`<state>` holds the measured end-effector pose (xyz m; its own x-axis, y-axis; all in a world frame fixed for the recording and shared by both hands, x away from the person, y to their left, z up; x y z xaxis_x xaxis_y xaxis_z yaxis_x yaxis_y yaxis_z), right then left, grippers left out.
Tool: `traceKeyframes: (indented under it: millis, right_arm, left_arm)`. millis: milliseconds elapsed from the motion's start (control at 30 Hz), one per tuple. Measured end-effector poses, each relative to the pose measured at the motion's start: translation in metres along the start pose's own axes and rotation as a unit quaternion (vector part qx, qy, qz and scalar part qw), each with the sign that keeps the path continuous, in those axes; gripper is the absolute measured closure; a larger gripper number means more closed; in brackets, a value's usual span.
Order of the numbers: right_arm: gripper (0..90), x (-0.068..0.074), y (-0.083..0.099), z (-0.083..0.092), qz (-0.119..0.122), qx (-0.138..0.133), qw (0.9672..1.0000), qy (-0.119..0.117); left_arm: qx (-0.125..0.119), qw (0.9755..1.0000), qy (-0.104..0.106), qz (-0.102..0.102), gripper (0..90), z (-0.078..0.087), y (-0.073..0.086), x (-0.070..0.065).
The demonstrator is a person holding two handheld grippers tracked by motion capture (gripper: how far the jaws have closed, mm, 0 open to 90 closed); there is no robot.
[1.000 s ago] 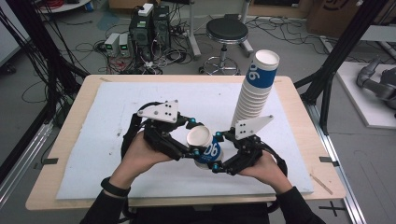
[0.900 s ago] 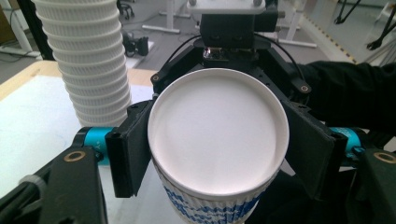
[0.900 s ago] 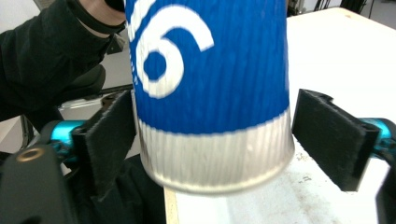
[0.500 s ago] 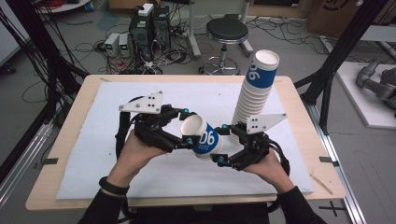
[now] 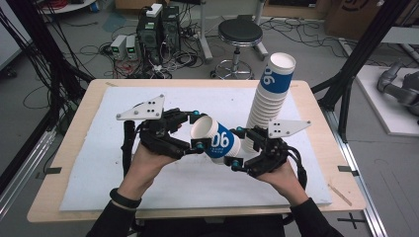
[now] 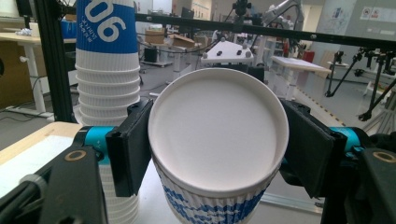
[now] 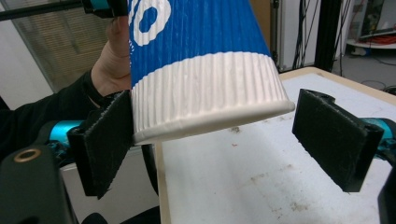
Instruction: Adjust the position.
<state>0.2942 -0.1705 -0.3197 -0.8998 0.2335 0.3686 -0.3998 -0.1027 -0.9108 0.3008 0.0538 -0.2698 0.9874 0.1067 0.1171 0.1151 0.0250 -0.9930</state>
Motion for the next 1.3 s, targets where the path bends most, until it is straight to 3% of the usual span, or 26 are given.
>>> traceKeyframes:
  millis: [567, 1300]
  right_arm:
    - [15.3, 0.0012, 0.0024, -0.0068, -0.003, 0.007, 1.0000, 0.005]
    - [17.4, -0.0008, 0.0027, -0.0024, 0.005, 0.025, 0.9997, 0.007]
  left_arm:
    - [-0.022, 0.9997, -0.008, 0.003, 29.8, -0.0042, 0.0015, -0.0017]
    - [0.000, 1.0000, -0.001, 0.002, 26.3, -0.0047, 0.0042, -0.0019]
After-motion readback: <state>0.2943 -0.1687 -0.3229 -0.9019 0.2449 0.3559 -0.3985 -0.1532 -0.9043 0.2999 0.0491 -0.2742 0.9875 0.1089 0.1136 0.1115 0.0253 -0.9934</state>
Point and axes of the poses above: each handheld gripper's, and its own axes: z roughly backward along the jaws, y roughly out of its underside, x roughly to its left, the point moved 4 cm from there along -z, roughly forward along the jaws, and after that the axes turned 12 degrees about -z, right-handed, at the moved point
